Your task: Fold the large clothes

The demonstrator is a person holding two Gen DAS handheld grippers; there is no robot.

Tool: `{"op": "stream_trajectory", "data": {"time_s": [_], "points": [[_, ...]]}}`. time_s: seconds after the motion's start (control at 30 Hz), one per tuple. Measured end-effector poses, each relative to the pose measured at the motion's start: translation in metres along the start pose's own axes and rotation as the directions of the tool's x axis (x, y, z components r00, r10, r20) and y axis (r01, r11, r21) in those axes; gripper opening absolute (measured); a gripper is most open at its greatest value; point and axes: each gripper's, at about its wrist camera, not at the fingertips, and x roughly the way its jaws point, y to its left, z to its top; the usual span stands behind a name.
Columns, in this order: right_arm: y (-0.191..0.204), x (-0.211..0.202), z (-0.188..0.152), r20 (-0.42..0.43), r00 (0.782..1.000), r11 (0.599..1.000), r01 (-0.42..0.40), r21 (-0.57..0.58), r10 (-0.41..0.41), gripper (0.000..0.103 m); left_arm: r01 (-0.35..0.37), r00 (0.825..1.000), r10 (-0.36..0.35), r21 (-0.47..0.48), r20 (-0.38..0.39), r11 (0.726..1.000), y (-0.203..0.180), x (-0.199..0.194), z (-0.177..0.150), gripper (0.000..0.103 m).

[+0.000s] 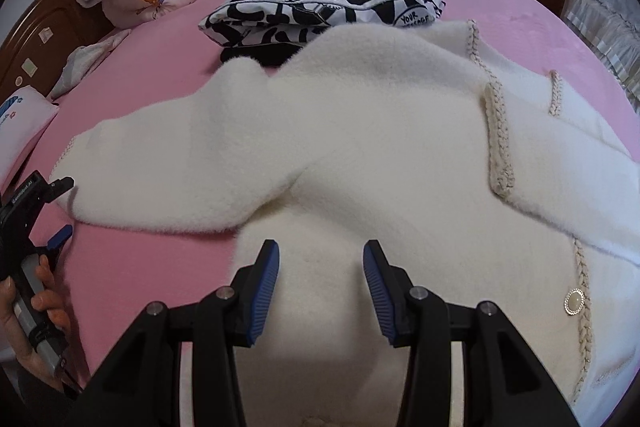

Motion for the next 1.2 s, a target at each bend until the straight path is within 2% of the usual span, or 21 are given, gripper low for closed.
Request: {"op": "stream_trajectory", "data": {"time_s": [0.03, 0.07, 0.1, 0.17, 0.23, 0.3, 0.37, 0.47, 0.57, 0.67, 0.73, 0.8, 0.9, 1.0, 1.07, 1.1, 1.13, 1.17, 1.2], "points": [[-0.005, 0.002, -0.002, -0.006, 1.000, 1.000, 0.001, 0.011, -0.001, 0.044, -0.018, 1.000, 0.018, 0.009, 0.014, 1.000, -0.003, 0.003, 0.002, 0.076], [-0.009, 0.003, -0.003, -0.012, 1.000, 1.000, 0.002, 0.019, -0.001, 0.044, -0.046, 0.999, 0.045, 0.027, 0.023, 0.999, -0.009, 0.007, 0.003, 0.063], [-0.013, 0.004, -0.004, -0.018, 1.000, 1.000, 0.001, 0.027, 0.000, 0.044, -0.078, 0.997, 0.077, 0.061, 0.020, 0.995, -0.017, 0.012, 0.005, 0.038], [-0.021, 0.005, -0.008, -0.027, 1.000, 0.999, 0.003, 0.041, -0.001, 0.044, -0.092, 0.996, 0.092, 0.103, 0.005, 0.990, -0.027, 0.015, 0.008, 0.020], [-0.030, 0.005, -0.011, -0.032, 0.999, 0.998, 0.002, 0.057, 0.000, 0.044, -0.111, 0.993, 0.107, 0.137, 0.041, 0.984, -0.044, 0.005, 0.005, 0.016], [-0.042, 0.002, -0.014, -0.032, 0.999, 0.997, 0.001, 0.078, 0.002, 0.044, -0.099, 0.993, 0.085, 0.186, 0.085, 0.978, -0.068, -0.015, -0.002, 0.015], [-0.053, -0.003, -0.016, -0.028, 1.000, 0.995, -0.002, 0.099, 0.004, 0.044, -0.038, 0.995, 0.015, 0.234, 0.101, 0.972, -0.094, -0.036, -0.014, 0.015], [-0.071, -0.012, -0.020, -0.012, 1.000, 0.991, -0.008, 0.134, 0.010, 0.044, 0.063, 0.991, -0.098, 0.343, 0.086, 0.937, -0.148, -0.068, -0.045, 0.015], [-0.092, -0.026, -0.024, 0.012, 1.000, 0.985, -0.007, 0.171, 0.005, 0.044, 0.173, 0.979, -0.204, 0.483, 0.012, 0.858, -0.213, -0.088, -0.095, 0.016], [-0.120, -0.042, -0.028, 0.042, 0.999, 0.976, 0.000, 0.217, -0.009, 0.044, 0.271, 0.961, -0.253, 0.585, -0.115, 0.764, -0.262, -0.092, -0.152, 0.016], [-0.141, -0.051, -0.033, 0.057, 0.998, 0.970, 0.012, 0.242, -0.027, 0.044, 0.305, 0.952, -0.241, 0.640, -0.188, 0.705, -0.284, -0.085, -0.195, 0.016], [-0.166, -0.060, -0.040, 0.066, 0.996, 0.960, 0.035, 0.277, -0.055, 0.044, 0.325, 0.945, -0.199, 0.680, -0.259, 0.657, -0.300, -0.068, -0.239, 0.017], [-0.198, -0.066, -0.052, 0.059, 0.994, 0.944, 0.072, 0.322, -0.095, 0.044, 0.327, 0.932, -0.078, 0.724, -0.355, 0.607, -0.305, -0.035, -0.297, 0.019], [-0.232, -0.066, -0.068, 0.027, 0.993, 0.922, 0.099, 0.374, -0.118, 0.044, 0.277, 0.929, 0.051, 0.779, -0.367, 0.562, -0.296, -0.007, -0.339, 0.025], [-0.247, -0.065, -0.077, 0.007, 0.993, 0.911, 0.107, 0.398, -0.120, 0.044, 0.249, 0.940, 0.067, 0.809, -0.334, 0.533, -0.292, -0.006, -0.350, 0.029], [-0.253, -0.064, -0.082, 0.000, 0.993, 0.907, 0.109, 0.407, -0.119, 0.044, 0.265, 0.938, 0.053, 0.808, -0.342, 0.526, -0.293, -0.009, -0.350, 0.044], [-0.257, -0.063, -0.084, -0.004, 0.993, 0.905, 0.109, 0.412, -0.118, 0.044, 0.287, 0.930, 0.044, 0.796, -0.365, 0.533, -0.293, -0.011, -0.348, 0.056], [-0.260, -0.063, -0.086, -0.002, 0.994, 0.904, 0.103, 0.416, -0.112, 0.044, 0.315, 0.919, 0.026, 0.772, -0.393, 0.552, -0.293, -0.016, -0.343, 0.071], [-0.262, -0.063, -0.086, 0.002, 0.994, 0.905, 0.096, 0.415, -0.107, 0.044, 0.328, 0.916, 0.010, 0.761, -0.402, 0.560, -0.293, -0.021, -0.340, 0.074]]}}
